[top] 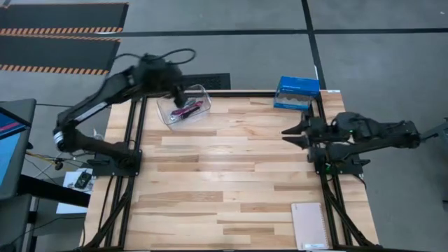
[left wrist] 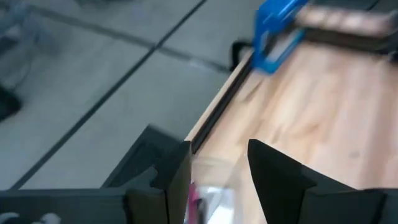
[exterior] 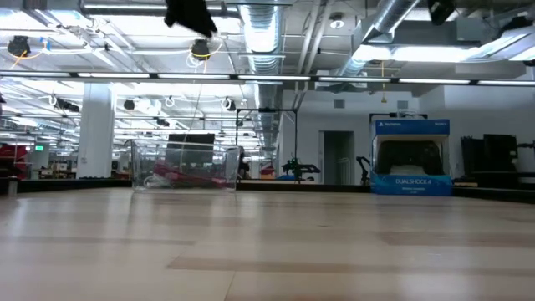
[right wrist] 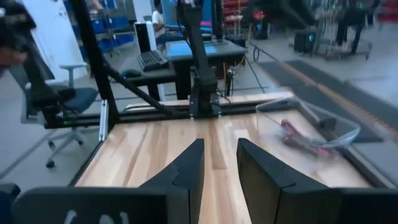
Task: Pick and place USB-C Cables
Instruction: Return to Home Position
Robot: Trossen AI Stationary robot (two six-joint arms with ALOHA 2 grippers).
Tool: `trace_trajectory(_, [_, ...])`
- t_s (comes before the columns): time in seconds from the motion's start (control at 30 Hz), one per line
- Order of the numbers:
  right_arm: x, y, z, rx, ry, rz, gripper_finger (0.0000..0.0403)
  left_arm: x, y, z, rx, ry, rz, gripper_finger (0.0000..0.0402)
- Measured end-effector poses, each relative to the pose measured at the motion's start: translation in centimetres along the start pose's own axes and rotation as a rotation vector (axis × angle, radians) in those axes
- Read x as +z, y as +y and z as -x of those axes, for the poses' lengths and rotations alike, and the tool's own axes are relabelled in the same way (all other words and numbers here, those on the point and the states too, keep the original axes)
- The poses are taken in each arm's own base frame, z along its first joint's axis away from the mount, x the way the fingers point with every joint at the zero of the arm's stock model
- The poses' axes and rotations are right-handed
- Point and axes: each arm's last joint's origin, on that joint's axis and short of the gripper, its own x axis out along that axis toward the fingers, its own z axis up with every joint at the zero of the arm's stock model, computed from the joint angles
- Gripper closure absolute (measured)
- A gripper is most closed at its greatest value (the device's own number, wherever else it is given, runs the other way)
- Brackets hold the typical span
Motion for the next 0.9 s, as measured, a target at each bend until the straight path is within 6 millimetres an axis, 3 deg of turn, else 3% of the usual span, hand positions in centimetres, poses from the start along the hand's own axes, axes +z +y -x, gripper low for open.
trace_trajectory(0.2, [-0.7, -0.3, 2.3, 0.009, -0.074, 0.035, 0.0284, -0.1, -1.7, 6.4, -0.097, -0.241, 0.035, 0.0253])
trace_trajectory(0.33, [-2.3, -0.6, 3.4, 0.014, -0.1, -0.007, 0.0284, -3.1, -2.8, 8.2, -0.153, -0.394, 0.035, 0.0253])
trace_trajectory(0.47, [-4.3, -0.9, 4.0, 0.017, -0.12, -0.032, 0.0284, -8.0, -3.7, 7.4, -0.147, -0.475, 0.092, 0.0253])
trace_trajectory(0.67, [-6.9, -1.2, 4.5, 0.017, -0.158, -0.043, 0.0284, -15.9, -4.8, 4.4, -0.169, -0.49, 0.152, 0.0253])
trace_trajectory(0.9, [-9.4, -1.5, 4.1, 0.011, -0.173, -0.046, 0.0284, -22.7, -5.3, 1.9, -0.199, -0.501, 0.265, 0.0253])
